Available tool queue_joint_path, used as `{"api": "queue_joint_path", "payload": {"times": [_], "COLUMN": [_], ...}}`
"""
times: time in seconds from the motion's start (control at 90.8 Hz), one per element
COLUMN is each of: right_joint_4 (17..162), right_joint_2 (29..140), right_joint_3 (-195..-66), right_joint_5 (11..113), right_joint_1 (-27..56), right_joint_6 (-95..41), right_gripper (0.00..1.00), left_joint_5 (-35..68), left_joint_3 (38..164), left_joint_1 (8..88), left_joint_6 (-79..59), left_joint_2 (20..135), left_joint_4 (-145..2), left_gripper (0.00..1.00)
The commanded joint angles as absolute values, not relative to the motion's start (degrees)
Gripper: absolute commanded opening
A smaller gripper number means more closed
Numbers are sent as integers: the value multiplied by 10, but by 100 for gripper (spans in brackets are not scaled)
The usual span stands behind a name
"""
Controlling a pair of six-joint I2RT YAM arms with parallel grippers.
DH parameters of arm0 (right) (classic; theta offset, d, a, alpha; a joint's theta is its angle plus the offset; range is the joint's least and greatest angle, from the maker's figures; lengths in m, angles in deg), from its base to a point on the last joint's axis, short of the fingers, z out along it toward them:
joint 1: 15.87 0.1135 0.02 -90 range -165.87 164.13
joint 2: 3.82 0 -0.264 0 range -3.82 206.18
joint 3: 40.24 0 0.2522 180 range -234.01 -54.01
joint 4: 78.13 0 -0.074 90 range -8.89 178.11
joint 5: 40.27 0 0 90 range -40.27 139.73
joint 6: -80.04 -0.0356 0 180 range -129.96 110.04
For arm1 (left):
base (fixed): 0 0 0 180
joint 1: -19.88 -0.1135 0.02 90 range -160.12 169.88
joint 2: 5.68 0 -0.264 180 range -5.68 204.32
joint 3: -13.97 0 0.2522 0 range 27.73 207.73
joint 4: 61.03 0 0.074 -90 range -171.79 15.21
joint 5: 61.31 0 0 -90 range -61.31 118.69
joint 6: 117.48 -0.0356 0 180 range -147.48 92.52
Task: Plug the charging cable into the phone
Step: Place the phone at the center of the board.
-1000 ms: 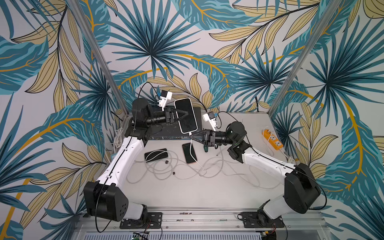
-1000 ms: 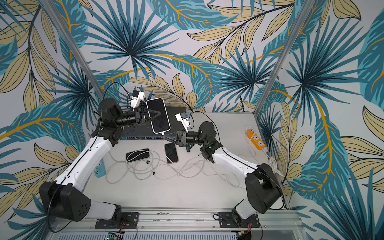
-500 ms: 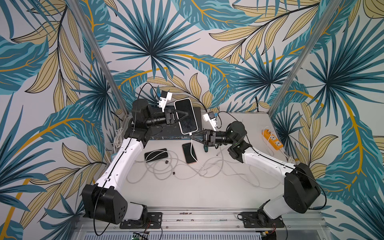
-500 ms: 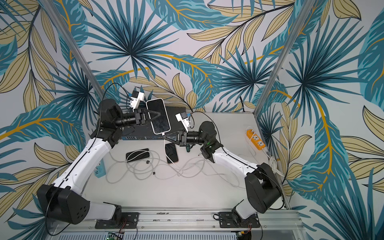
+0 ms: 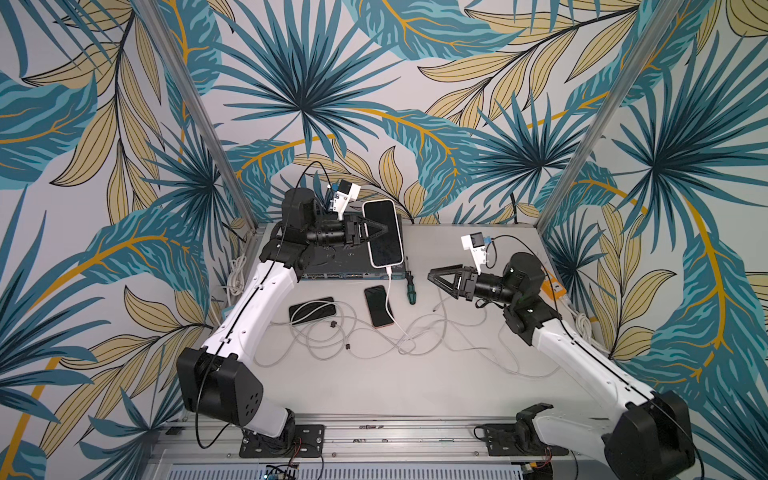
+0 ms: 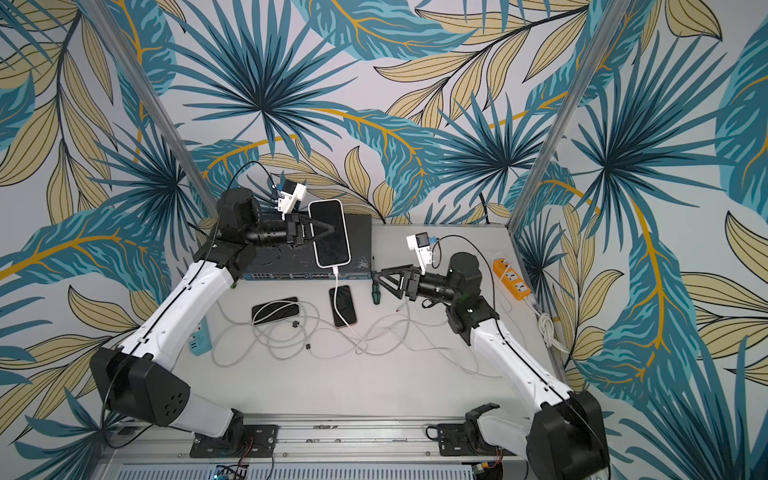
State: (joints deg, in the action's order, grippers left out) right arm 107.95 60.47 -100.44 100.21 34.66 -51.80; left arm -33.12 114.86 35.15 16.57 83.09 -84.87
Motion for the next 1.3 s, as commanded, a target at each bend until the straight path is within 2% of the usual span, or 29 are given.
{"api": "queue_joint_path", "payload": {"times": [0.0, 0.132, 0.275, 0.474, 0.595, 0.749, 1.025, 1.289], "right_joint_4": [992, 930, 786, 656, 623, 599, 577, 496], "right_joint_2": [544, 489, 456, 440, 463, 563, 799, 1024], "right_joint_3": [-961, -918, -911, -934, -950, -990, -1144, -1327], "right_joint_5": [916, 817, 736, 713, 726, 735, 729, 702], "right_joint_1": [289, 214, 170, 164, 164, 164, 175, 231], "right_joint_6": [-502, -547, -547, -506, -480, -447, -350, -271], "right_gripper": [75, 75, 74, 74, 74, 72, 56, 55], "left_joint_5": [-279, -237, -193, -135, -104, -70, -47, -34], "left_joint_3": [1178, 1249, 1377, 1590, 1604, 1603, 1539, 1524], "left_joint_1": [412, 469, 500, 524, 521, 514, 492, 491], "left_joint_6": [138, 148, 174, 152, 142, 103, 60, 56], "left_joint_2": [896, 1023, 1175, 1363, 1396, 1393, 1326, 1332], "left_joint_4": [-855, -850, -877, -1028, -1054, -1118, -1161, -1168], "left_gripper": [0, 0, 0, 0, 0, 1, 4, 5]}}
